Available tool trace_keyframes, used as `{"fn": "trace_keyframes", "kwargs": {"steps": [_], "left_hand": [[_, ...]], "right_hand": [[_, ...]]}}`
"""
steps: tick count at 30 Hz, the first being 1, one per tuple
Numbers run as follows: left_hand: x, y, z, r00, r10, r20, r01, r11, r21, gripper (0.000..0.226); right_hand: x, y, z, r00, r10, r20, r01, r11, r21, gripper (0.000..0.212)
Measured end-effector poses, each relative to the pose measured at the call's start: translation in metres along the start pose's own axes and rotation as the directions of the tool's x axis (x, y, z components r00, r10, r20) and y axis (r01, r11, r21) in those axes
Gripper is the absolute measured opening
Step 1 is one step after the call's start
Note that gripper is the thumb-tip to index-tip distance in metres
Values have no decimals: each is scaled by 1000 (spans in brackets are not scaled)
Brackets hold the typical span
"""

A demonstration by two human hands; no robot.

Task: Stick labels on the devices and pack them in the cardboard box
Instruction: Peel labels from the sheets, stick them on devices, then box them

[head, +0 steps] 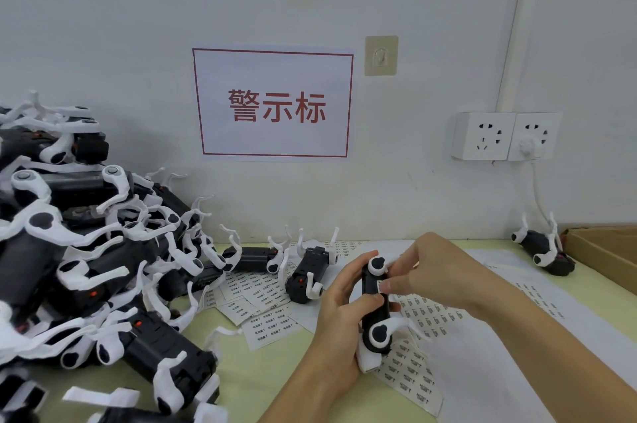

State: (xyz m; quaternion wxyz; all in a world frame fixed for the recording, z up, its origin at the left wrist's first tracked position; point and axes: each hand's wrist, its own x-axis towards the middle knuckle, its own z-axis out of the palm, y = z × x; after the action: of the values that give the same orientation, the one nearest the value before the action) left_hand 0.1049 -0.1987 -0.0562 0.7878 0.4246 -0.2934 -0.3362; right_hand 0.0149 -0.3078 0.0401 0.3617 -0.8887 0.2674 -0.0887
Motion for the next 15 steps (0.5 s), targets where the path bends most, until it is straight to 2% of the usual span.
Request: {"fn": "trace_keyframes", "kwargs": {"steps": [5,15], "left_hand": [[-1,-1,0,1000,17,4,-18,1000,24,57],[-1,-2,0,1000,13,5,-13,997,81,56]], "right_hand": [[2,-3,5,998,26,-58,-27,999,-24,13],[6,4,4,995,81,-57,-74,991,110,8]]}}
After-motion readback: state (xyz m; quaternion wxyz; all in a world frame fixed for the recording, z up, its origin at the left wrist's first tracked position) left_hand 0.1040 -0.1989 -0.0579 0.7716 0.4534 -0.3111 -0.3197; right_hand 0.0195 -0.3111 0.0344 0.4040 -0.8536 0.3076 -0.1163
